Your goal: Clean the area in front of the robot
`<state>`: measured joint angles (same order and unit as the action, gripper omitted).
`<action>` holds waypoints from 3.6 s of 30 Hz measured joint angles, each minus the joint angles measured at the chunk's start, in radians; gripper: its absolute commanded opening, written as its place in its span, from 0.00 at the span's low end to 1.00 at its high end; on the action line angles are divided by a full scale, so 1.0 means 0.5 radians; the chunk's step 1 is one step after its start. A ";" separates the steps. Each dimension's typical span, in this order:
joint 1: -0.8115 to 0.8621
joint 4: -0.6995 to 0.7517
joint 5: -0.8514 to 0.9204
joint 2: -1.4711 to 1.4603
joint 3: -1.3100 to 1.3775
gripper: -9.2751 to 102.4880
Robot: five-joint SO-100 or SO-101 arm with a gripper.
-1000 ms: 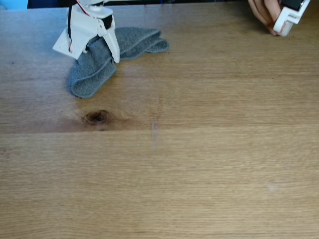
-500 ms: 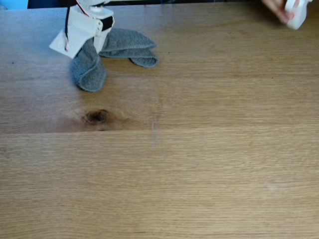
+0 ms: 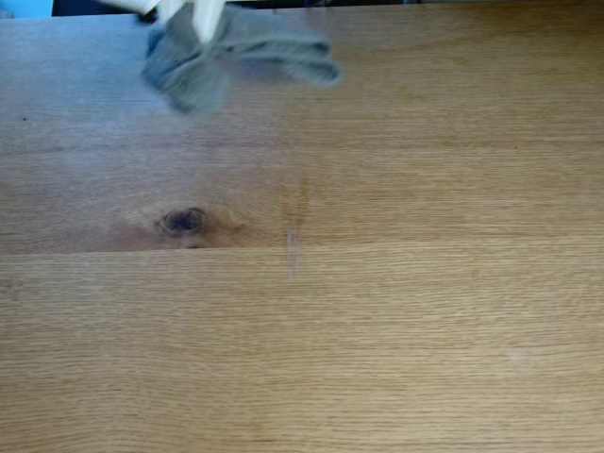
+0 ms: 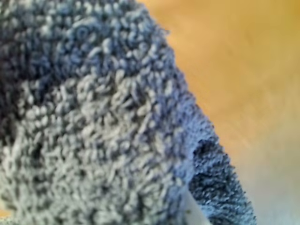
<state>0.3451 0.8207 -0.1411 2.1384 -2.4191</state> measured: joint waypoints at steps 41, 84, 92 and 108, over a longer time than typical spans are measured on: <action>-0.687 -0.525 0.288 -3.043 2.040 0.08; -0.798 -0.531 -0.101 -2.568 1.430 0.08; -0.721 -1.264 0.006 -3.025 1.641 0.08; -0.445 -0.184 -0.267 -3.479 3.132 0.08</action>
<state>0.1227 0.7286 -0.2746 0.3988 -0.8529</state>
